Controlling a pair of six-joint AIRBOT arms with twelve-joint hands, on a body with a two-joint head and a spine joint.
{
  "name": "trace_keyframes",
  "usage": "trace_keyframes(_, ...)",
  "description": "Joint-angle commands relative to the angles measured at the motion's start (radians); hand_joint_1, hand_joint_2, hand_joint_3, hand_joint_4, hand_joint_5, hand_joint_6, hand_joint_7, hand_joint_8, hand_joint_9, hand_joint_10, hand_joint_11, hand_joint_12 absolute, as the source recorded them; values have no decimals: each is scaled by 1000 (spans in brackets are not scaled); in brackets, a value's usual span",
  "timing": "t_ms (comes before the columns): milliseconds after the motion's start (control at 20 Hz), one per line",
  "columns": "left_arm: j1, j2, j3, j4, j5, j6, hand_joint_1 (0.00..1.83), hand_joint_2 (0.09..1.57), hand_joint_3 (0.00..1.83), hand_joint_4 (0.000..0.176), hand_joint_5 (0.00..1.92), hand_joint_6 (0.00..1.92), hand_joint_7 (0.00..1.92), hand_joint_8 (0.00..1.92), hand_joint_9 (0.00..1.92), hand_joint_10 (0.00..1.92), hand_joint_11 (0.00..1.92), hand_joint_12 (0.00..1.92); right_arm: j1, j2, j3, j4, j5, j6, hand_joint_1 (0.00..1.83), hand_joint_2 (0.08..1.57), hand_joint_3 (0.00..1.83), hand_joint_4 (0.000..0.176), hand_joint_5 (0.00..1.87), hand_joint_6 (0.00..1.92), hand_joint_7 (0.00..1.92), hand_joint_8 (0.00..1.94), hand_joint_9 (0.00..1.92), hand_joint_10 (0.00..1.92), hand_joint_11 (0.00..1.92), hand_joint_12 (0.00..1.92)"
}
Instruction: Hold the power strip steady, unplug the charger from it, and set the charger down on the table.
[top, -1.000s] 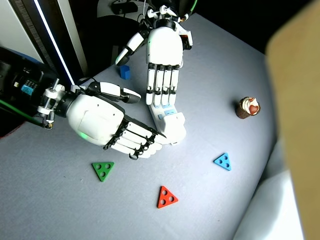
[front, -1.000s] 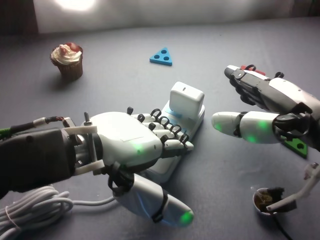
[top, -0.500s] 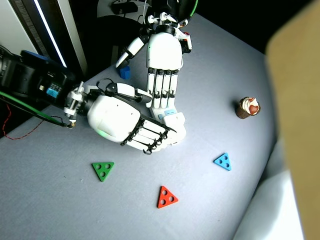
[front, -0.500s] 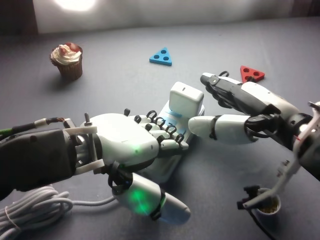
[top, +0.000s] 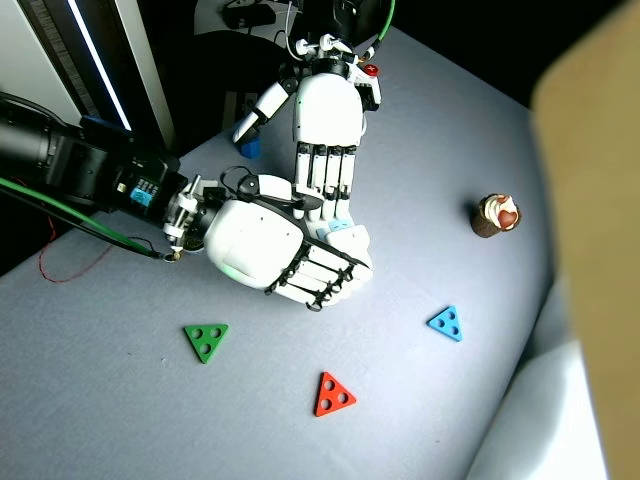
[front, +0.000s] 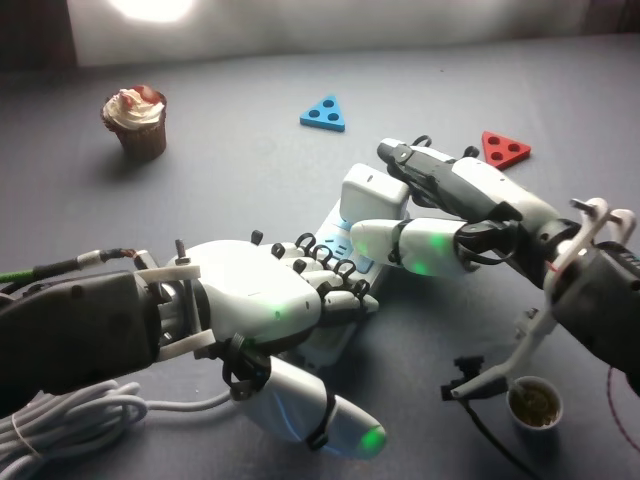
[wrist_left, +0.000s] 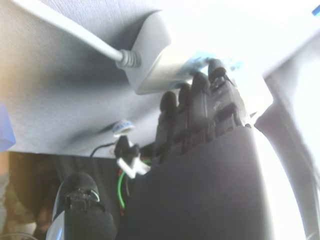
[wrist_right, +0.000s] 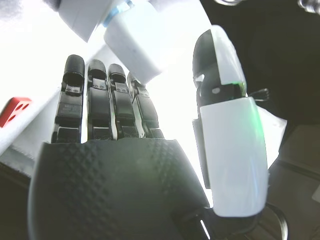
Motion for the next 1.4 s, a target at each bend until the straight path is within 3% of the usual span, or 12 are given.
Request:
trace_keyframes(0,0,-13,6,-2,-42,-6,0,942,0,0,97,0,76,0,55,0,17,83,9,1,9,-45,99,8,921,1111,0,0,154,0,178,0,197,0,41,507)
trace_keyframes(350,14,-18,7,-10,-51,-46,0,970,8,0,95,1,103,5,81,5,19,83,19,-58,73,-28,108,-14,929,1100,0,0,166,5,213,10,239,14,86,513)
trace_keyframes(500,16,-18,6,-10,-51,-59,0,969,5,0,100,3,103,4,86,5,29,87,35,-71,86,7,94,-17,947,1105,2,0,249,10,321,11,340,12,136,556)
trace_keyframes(650,17,-18,6,-10,-52,-67,0,975,6,0,99,2,90,0,66,0,25,85,44,-80,93,10,82,-17,1023,1122,0,0,468,7,555,8,559,11,285,591)
trace_keyframes(750,17,-18,6,-10,-53,-71,0,971,4,0,107,5,95,3,69,2,29,87,47,-86,99,10,80,-17,1041,1121,0,0,530,8,614,7,615,9,325,602)
trace_keyframes(800,17,-18,6,-10,-53,-73,0,978,5,0,104,3,97,3,71,3,28,86,48,-88,102,10,79,-17,1109,1098,0,0,757,14,835,13,822,17,477,694)
trace_keyframes(1000,18,-18,6,-10,-59,-88,0,971,2,0,111,5,100,4,78,5,43,92,48,-90,111,10,78,-17,1122,1121,0,0,835,3,935,3,924,6,534,767)
trace_keyframes(1050,18,-18,6,-10,-62,-92,0,969,1,0,100,0,93,0,70,1,26,84,48,-90,112,10,77,-17,1222,1090,0,0,907,863,1189,378,1057,24,674,782)
trace_keyframes(1100,19,-17,5,-10,-66,-95,0,962,0,0,111,5,104,5,79,5,43,91,48,-90,111,5,76,-17,1350,1056,0,0,1085,766,1247,396,1020,818,677,939)
trace_keyframes(1150,19,-17,5,-10,-67,-95,0,962,0,0,111,5,104,5,79,5,43,91,48,-90,110,0,76,-17,1350,1056,0,0,1085,766,1247,396,1020,818,677,939)
trace_keyframes(1200,19,-17,5,-10,-68,-97,0,959,0,0,104,1,99,2,74,2,37,88,47,-90,109,-5,76,-17,1379,1044,0,0,1133,720,1235,455,999,1040,649,1046)
trace_keyframes(1350,21,-16,4,-10,-72,-101,0,952,0,0,113,7,109,7,85,7,51,92,48,-90,105,-46,77,-17,1382,1037,1,0,1144,699,1241,442,1013,1030,669,1029)
